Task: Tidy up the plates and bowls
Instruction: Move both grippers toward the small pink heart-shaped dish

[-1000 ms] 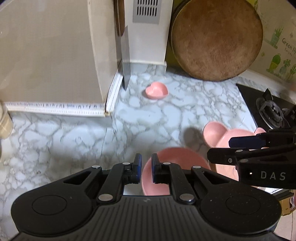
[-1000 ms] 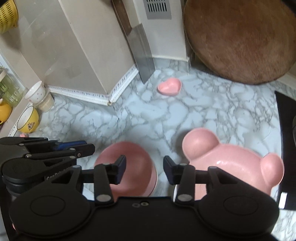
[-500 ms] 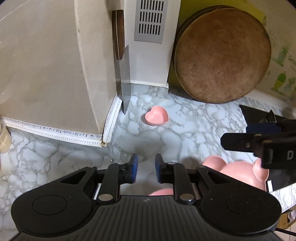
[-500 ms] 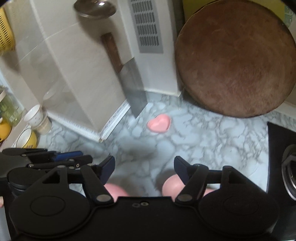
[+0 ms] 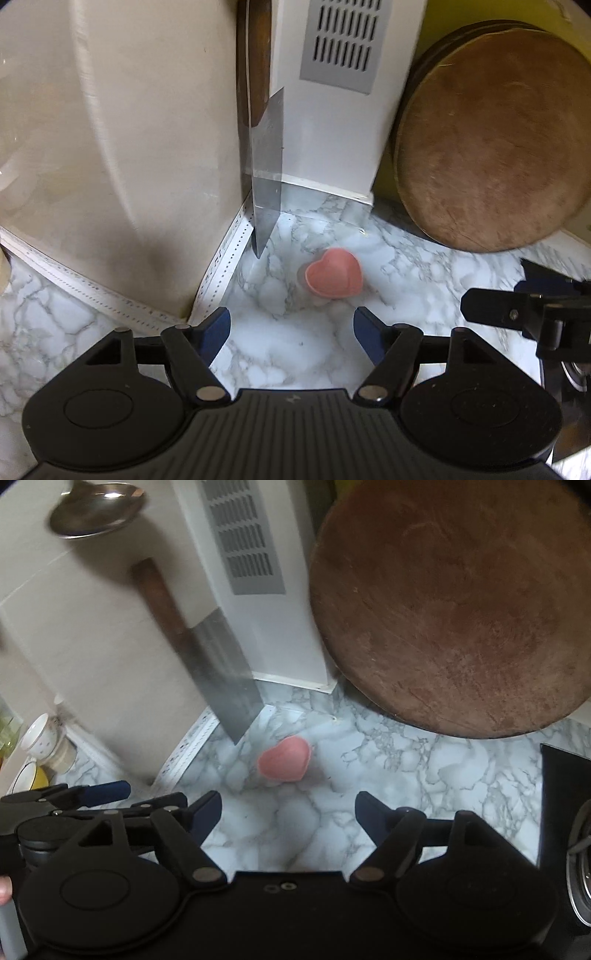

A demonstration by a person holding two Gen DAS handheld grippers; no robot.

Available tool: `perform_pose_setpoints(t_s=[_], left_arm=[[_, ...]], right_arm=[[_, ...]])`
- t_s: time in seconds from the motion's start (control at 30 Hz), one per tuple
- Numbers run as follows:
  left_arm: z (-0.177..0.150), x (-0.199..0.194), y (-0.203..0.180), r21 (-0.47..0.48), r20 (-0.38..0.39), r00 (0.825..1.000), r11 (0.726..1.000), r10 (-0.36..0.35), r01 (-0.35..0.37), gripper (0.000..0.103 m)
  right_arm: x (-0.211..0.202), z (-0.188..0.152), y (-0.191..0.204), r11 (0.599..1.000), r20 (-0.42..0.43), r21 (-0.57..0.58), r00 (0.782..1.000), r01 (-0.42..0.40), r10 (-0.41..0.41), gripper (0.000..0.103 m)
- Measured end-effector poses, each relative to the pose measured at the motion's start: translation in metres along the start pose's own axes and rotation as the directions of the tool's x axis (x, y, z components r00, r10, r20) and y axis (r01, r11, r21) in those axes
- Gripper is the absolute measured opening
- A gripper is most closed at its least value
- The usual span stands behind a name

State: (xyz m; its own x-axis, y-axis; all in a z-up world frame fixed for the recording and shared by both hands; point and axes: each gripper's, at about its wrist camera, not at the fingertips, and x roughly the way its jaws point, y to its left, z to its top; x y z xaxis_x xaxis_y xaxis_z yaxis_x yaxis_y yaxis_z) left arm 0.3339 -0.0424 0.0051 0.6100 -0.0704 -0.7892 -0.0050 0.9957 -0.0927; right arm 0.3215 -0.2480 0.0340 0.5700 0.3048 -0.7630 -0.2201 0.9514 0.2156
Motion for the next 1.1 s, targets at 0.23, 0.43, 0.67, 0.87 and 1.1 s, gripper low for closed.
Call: perform_pose_setpoints(t_s=[0.23, 0.43, 0.67, 0.87, 1.1], left_arm=[[0.017, 0.042, -0.007, -0.047, -0.036, 0.999, 0.999, 0.019, -0.02, 0.073], [0.023, 0.082, -0.008, -0.061, -0.08, 0.996, 0.997, 0.031, -0.036, 0.073], [0.018, 0.128, -0.01, -0.063, -0.149, 0.988, 0.997, 0.042, -0.052, 0.073], [0.017, 0.15, -0.007, -0.094, -0.164, 0.986, 0.995, 0.027, -0.043, 0.073], [0.017, 0.165, -0.007, -0.077, -0.188, 0.982, 0.996, 0.028, -0.043, 0.06]], right_arm=[[0.046, 0.02, -0.016, 0.999, -0.043, 0.035, 0.999, -0.001, 0.002, 0.078], [0.092, 0.036, -0.033, 0.995, -0.087, 0.101, 0.996, -0.008, 0.017, 0.077], [0.15, 0.039, -0.045, 0.989, -0.174, 0.15, 0.985, 0.017, 0.009, 0.072], [0.181, 0.036, -0.049, 0.983, -0.214, 0.18, 0.977, 0.021, 0.018, 0.058], [0.201, 0.033, -0.046, 0.985, -0.238, 0.171, 0.971, 0.024, 0.018, 0.045]])
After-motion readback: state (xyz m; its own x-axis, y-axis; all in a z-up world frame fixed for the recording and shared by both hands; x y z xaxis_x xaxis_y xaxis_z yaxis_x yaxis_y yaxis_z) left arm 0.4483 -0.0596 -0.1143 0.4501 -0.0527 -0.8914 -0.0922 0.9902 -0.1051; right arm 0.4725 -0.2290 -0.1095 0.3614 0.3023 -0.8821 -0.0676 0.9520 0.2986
